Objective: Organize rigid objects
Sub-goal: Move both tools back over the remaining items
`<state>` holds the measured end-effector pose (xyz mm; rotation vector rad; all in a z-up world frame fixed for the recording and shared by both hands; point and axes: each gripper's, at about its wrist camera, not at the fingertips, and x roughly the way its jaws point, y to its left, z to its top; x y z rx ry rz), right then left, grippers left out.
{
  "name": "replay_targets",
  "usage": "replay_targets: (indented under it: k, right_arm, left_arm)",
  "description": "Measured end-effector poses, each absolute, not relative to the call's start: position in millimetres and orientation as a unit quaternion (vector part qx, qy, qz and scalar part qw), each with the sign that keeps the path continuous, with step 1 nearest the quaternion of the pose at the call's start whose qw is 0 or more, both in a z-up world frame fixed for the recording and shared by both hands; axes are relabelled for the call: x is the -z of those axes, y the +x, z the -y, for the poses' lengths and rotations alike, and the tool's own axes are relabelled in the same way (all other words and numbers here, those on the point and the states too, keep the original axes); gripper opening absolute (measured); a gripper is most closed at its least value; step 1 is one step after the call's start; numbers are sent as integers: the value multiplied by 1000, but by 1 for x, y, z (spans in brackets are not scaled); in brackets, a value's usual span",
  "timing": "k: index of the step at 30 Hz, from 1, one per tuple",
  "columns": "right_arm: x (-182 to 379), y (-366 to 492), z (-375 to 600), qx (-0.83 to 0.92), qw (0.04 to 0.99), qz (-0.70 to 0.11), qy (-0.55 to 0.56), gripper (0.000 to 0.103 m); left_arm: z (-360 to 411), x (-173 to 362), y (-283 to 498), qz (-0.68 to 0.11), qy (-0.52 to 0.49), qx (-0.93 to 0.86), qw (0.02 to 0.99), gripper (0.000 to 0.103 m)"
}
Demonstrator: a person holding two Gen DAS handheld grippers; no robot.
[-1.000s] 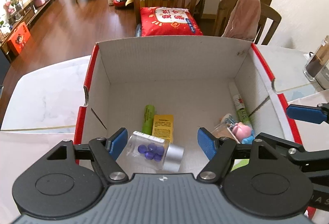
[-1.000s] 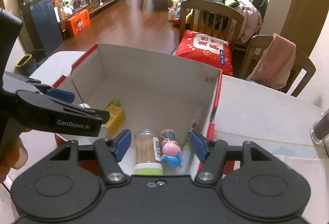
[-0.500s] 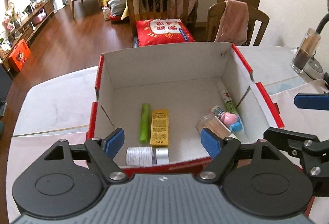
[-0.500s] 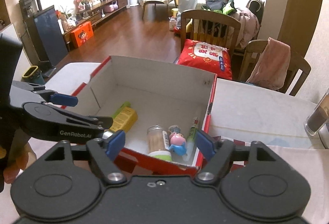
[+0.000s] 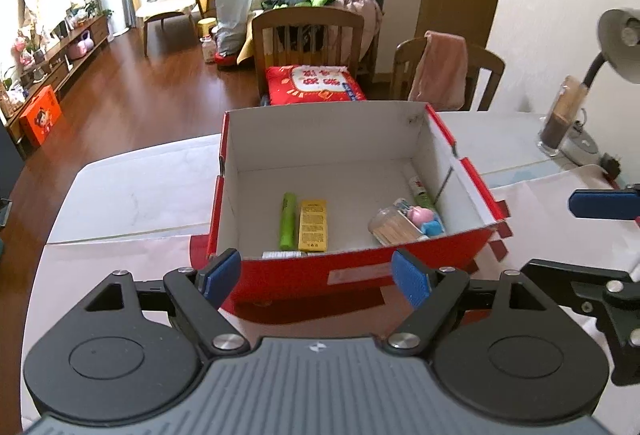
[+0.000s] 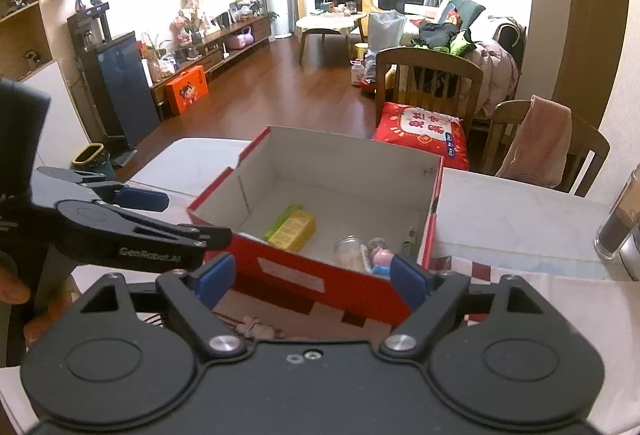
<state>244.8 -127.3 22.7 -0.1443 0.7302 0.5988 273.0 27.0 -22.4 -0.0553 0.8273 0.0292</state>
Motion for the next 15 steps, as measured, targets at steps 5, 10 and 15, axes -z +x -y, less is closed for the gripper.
replay_targets:
  k: [5,10,15]
  right_arm:
    - [-23,223,130,-293,891,-340,-66,92]
    - [-14,203,132,-301,891,-333,-70,96]
    - [5,187,132,-311,884,-341,-72,97]
  left_arm:
    - [-31,14,242,-391,-33,-5,920,83]
    - [-39,13,215,-385,-51,3,921,84]
    - [-41,25,192,-385,-60,7,921,91]
